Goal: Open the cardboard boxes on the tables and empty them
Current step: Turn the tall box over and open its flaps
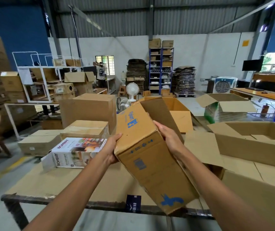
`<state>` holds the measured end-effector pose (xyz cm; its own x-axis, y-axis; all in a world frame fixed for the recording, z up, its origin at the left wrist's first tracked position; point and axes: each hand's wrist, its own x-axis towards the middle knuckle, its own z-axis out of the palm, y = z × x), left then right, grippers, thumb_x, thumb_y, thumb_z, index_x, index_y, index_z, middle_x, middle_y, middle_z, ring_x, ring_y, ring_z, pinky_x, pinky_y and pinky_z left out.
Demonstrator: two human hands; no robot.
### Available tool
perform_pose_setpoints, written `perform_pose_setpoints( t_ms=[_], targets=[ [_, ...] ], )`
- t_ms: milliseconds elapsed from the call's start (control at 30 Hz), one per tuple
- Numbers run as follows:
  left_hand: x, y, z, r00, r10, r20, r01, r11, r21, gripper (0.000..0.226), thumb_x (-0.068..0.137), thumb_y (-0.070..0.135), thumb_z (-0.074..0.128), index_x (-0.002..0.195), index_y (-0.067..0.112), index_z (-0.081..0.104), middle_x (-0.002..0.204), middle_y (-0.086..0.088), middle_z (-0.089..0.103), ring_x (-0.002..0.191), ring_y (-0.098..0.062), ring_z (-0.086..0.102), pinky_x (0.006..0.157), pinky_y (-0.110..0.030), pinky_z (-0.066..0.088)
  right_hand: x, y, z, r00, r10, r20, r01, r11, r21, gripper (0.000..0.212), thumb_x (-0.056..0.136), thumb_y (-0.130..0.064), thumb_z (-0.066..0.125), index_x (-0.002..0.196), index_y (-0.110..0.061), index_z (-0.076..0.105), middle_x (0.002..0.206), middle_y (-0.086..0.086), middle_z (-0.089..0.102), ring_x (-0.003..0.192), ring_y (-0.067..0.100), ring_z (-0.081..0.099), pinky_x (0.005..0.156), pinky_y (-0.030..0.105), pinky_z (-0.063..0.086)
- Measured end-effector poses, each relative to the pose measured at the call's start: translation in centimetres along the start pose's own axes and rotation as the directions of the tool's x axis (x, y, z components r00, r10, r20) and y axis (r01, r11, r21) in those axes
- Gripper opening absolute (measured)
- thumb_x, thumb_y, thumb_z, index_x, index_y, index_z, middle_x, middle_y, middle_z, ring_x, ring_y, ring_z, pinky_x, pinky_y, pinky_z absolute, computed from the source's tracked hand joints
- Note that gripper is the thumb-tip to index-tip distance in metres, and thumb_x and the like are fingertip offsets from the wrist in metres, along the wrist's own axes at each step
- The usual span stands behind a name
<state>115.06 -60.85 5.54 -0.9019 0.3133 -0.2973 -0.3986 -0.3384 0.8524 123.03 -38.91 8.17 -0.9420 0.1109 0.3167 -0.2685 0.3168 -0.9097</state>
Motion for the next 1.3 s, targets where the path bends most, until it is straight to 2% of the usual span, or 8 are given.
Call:
perform_pose_setpoints(
  t_ms=[67,267,467,600,900,1033,1200,1300],
  targets=[
    [0.5,-1.8,-1.8,1.0,-0.013,-0.007,0.012,0.997,-0.079,0.034,0.104,0.033,0.045,0.121,0.01,0.063,0.09,-0.014,0.075,0.078,-0.029,0.07,0.077,-0.042,0.054,-0.2,0.7,0.8,0.998,-0.029,0.055,0.041,0.974,-0.223,0.046,0.101,-0.053,0.032,0.146,-0.047,0.043,0.154,-0.008,0.045,0.141,0.014,0.041,0.117,0.042,0.032],
    [2.0,-5.2,-7.8,0.994,-0.043,-0.105,0.046,0.998,0.031,0.038,0.107,0.034,0.038,0.117,0.01,0.066,0.093,-0.016,0.074,0.079,-0.031,0.071,0.067,-0.04,0.059,-1.6,3.5,4.1,0.98,-0.068,0.186,0.157,0.842,-0.517,0.045,0.107,-0.035,0.041,0.152,-0.033,0.039,0.158,-0.003,0.038,0.145,0.012,0.033,0.106,0.021,0.024],
    [1.5,-6.7,-10.1,0.988,0.049,-0.143,0.002,0.943,0.334,0.038,0.108,0.028,0.036,0.093,0.011,0.066,0.08,-0.015,0.07,0.062,-0.023,0.069,0.051,-0.03,0.055,-2.4,10.1,5.7,0.949,0.295,0.11,-0.133,0.692,-0.71,0.083,0.085,-0.088,0.019,0.156,-0.045,0.018,0.167,-0.004,0.013,0.154,0.025,0.011,0.12,0.062,0.011],
    [1.4,-6.4,-10.8,0.998,0.017,-0.059,0.001,0.953,0.303,0.056,0.105,0.054,0.026,0.112,0.018,0.068,0.094,-0.009,0.076,0.087,-0.023,0.072,0.067,-0.031,0.054,-2.8,11.9,5.9,0.905,0.424,-0.042,-0.314,0.598,-0.738,0.083,0.086,-0.086,0.019,0.157,-0.044,0.015,0.169,0.004,0.006,0.154,0.035,0.004,0.115,0.072,0.002],
    [4.0,-3.6,-11.9,0.999,0.007,-0.052,0.017,0.89,0.456,0.038,0.105,0.046,0.041,0.108,0.017,0.065,0.092,-0.003,0.072,0.096,-0.024,0.066,0.09,-0.038,0.053,-2.5,12.1,7.6,0.897,0.421,-0.134,-0.341,0.465,-0.817,0.076,0.092,-0.078,0.023,0.154,-0.034,0.027,0.165,0.009,0.021,0.149,0.04,0.019,0.112,0.069,0.015],
    [5.6,-4.8,-12.0,0.994,-0.002,-0.106,0.07,0.762,0.644,0.025,0.106,0.019,0.038,0.088,0.018,0.055,0.081,-0.005,0.058,0.074,-0.018,0.055,0.065,-0.031,0.045,-2.9,13.2,7.1,0.935,0.338,-0.112,-0.232,0.342,-0.911,0.068,0.094,-0.074,0.027,0.145,-0.031,0.04,0.149,0.01,0.041,0.133,0.037,0.037,0.105,0.059,0.029],
    [7.8,-6.3,-11.8,0.991,0.135,0.019,-0.092,0.561,0.822,0.024,0.106,0.008,0.036,0.092,0.017,0.054,0.087,-0.008,0.054,0.074,-0.018,0.05,0.064,-0.029,0.044,-3.7,15.2,5.9,0.957,0.25,-0.149,-0.226,0.317,-0.921,0.063,0.095,-0.07,0.029,0.146,-0.035,0.042,0.15,0.002,0.042,0.131,0.029,0.037,0.102,0.049,0.03],
    [10.1,-7.2,-10.9,0.966,0.205,0.155,-0.191,0.169,0.967,0.043,0.106,0.017,0.037,0.146,0.0,0.033,0.141,-0.022,0.044,0.125,-0.034,0.049,0.102,-0.034,0.041,-3.5,15.3,6.1,0.952,0.223,-0.208,-0.277,0.346,-0.896,0.057,0.095,-0.065,0.035,0.14,-0.034,0.05,0.147,0.0,0.045,0.13,0.026,0.038,0.103,0.049,0.031]
  ],
)
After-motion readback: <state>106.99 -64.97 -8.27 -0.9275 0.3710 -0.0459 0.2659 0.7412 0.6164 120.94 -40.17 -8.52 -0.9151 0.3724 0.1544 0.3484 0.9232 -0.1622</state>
